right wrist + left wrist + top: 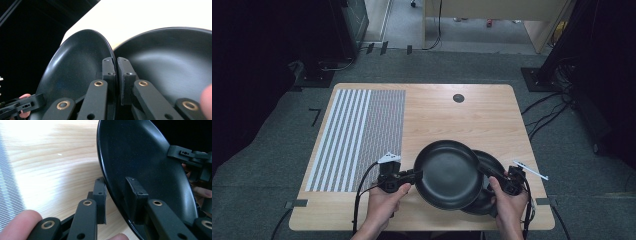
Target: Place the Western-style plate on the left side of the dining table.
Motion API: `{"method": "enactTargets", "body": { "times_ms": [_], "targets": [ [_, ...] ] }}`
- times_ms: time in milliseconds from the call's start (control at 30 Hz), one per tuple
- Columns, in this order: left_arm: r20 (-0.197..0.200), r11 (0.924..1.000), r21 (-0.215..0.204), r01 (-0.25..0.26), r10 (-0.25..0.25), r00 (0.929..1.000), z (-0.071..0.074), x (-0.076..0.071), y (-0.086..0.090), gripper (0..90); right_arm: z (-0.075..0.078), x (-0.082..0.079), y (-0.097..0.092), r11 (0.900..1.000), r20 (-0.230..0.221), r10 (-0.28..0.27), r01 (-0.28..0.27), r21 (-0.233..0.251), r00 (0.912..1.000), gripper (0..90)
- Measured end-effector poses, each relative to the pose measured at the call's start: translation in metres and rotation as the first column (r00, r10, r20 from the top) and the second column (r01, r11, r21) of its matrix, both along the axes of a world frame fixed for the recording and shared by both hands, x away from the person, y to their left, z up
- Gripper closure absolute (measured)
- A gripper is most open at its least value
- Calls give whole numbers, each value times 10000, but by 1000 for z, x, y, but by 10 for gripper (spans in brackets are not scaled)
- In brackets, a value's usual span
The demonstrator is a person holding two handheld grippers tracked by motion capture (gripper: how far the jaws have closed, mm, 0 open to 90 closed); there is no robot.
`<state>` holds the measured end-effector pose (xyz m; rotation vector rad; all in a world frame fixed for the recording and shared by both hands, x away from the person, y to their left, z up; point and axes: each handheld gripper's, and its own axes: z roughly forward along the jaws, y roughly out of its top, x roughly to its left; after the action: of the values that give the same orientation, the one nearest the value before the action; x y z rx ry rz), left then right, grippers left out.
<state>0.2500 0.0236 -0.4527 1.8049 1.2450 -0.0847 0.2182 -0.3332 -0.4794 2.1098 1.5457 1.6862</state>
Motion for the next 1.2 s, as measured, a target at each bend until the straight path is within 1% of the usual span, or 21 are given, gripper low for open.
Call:
{"method": "enactTargets", "body": {
  "times_ms": [67, 100, 200, 367, 500, 533, 567, 600, 700, 767, 800, 833, 900, 933, 967, 1000, 1033, 1100, 1133, 1167, 1200],
  "targets": [
    [-4, 9999, -49, -165, 165, 9999, 1, 0, 8, 723, 4, 7, 13, 9998, -19, 215, -215, -41, 9998, 859],
    [8, 9996, -78, -287, 287, 9996, 1, 0, 12, 723, 4, 7, 13, 9998, -19, 215, -215, -41, 9998, 859],
    [-3, 9977, -171, -652, 652, 9979, 2, -1, 27, 726, 7, 16, 28, 9988, -29, 486, -486, -103, 9988, 859],
    [58, 9936, -193, -1112, 1113, 9938, 3, -2, 50, 727, 10, 28, 51, 9963, -31, 848, -849, -129, 9964, 858],
    [81, 9905, -156, -1365, 1367, 9906, 5, -1, 70, 730, 9, 38, 70, 9934, -36, 1143, -1143, -62, 9934, 858],
    [78, 9896, -130, -1430, 1431, 9897, 5, -1, 74, 730, 9, 43, 79, 9918, -64, 1276, -1276, -61, 9918, 857],
    [63, 9889, -126, -1479, 1479, 9890, 6, 0, 78, 730, 9, 43, 79, 9918, -64, 1276, -1276, -61, 9918, 857],
    [81, 9879, -112, -1546, 1547, 9879, 6, 0, 84, 730, 9, 44, 83, 9911, -93, 1326, -1327, -56, 9911, 858],
    [135, 9847, -111, -1741, 1742, 9846, 8, 3, 97, 732, 11, 53, 100, 9887, -108, 1500, -1500, -44, 9886, 857],
    [211, 9818, -68, -1897, 1898, 9816, 10, 4, 104, 732, 11, 58, 108, 9875, -162, 1579, -1579, 29, 9873, 856],
    [247, 9793, -7, -2024, 2024, 9790, 11, 6, 112, 732, 11, 64, 117, 9858, -154, 1677, -1676, 48, 9857, 855],
    [247, 9793, -7, -2024, 2024, 9790, 11, 6, 112, 732, 11, 64, 117, 9858, -154, 1677, -1676, 48, 9857, 855],
    [219, 9768, -22, -2140, 2140, 9766, 11, 9, 120, 731, 11, 70, 126, 9846, -193, 1747, -1747, 56, 9844, 854],
    [223, 9745, -41, -2242, 2242, 9743, 11, 10, 124, 732, 12, 75, 133, 9834, -214, 1814, -1814, 44, 9832, 855],
    [234, 9731, -43, -2305, 2306, 9728, 11, 11, 127, 732, 12, 75, 133, 9834, -214, 1814, -1814, 44, 9832, 855],
    [234, 9696, -89, -2444, 2445, 9694, 11, 12, 132, 731, 12, 77, 137, 9827, -190, 1852, -1852, -1, 9825, 855],
    [251, 9680, -101, -2506, 2508, 9677, 11, 13, 135, 732, 13, 82, 143, 9811, -198, 1935, -1936, -33, 9809, 854],
    [240, 9638, -145, -2662, 2665, 9635, 11, 14, 142, 731, 15, 88, 151, 9793, -214, 2020, -2022, -43, 9791, 854],
    [233, 9612, -179, -2753, 2757, 9610, 10, 15, 146, 731, 16, 95, 159, 9772, -226, 2120, -2123, -96, 9770, 854],
    [235, 9596, -196, -2808, 2812, 9594, 10, 16, 149, 731, 16, 95, 159, 9772, -226, 2120, -2123, -96, 9770, 854],
    [190, 9562, -248, -2917, 2922, 9562, 9, 18, 154, 731, 17, 97, 162, 9761, -217, 2167, -2170, -136, 9760, 853]
  ]
}}
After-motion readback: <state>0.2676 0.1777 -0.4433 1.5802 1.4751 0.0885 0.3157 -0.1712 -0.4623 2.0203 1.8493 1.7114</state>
